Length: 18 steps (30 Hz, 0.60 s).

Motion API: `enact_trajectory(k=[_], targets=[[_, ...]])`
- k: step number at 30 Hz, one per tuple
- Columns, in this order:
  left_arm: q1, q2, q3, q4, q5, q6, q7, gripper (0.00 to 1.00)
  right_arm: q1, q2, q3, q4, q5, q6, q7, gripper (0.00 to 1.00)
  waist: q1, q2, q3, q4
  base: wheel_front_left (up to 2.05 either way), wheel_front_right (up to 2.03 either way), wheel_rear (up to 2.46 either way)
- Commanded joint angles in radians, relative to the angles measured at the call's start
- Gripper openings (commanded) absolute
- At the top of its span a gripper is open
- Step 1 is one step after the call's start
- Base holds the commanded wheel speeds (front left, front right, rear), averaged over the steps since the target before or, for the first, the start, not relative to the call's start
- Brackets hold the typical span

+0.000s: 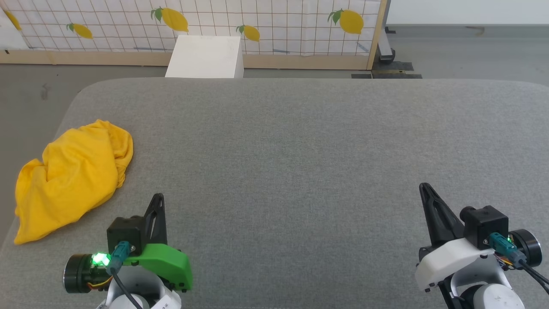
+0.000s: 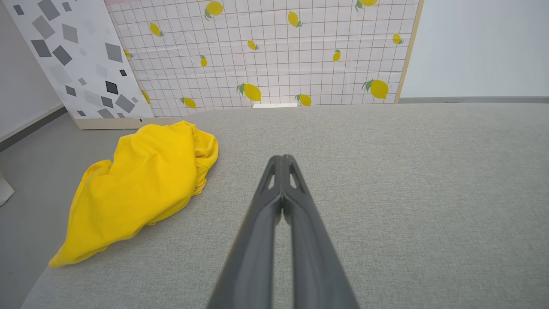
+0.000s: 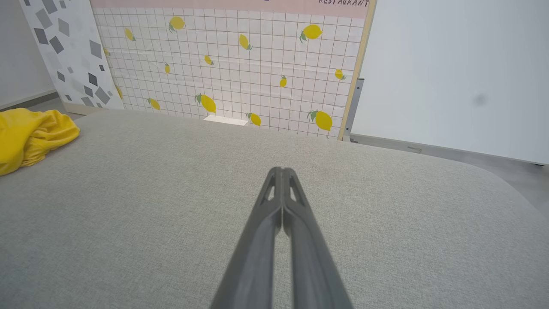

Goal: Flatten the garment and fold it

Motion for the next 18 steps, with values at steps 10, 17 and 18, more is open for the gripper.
enact_trajectory(k=[10,17,18], targets=[[0.013,-0.003,0.002,-0.003,0.013,-0.001,0.002,0.0,0.012,0.001,0.001,-0.005,-0.006,-0.001,0.0,0.0,0.0,0.0,0.0,0.0,0.0,0.0,0.0],[0.0,0.0,-0.001,0.0,-0.001,0.0,0.0,1.0,0.0,0.0,0.0,0.0,0.001,0.0,0.0,1.0,0.0,0.0,0.0,0.0,0.0,0.0,0.0],[0.0,0.0,-0.001,0.0,-0.002,0.0,0.0,1.0,0.0,0.0,0.0,0.001,0.001,0.0,0.0,1.0,0.0,0.0,0.0,0.0,0.0,0.0,0.0]])
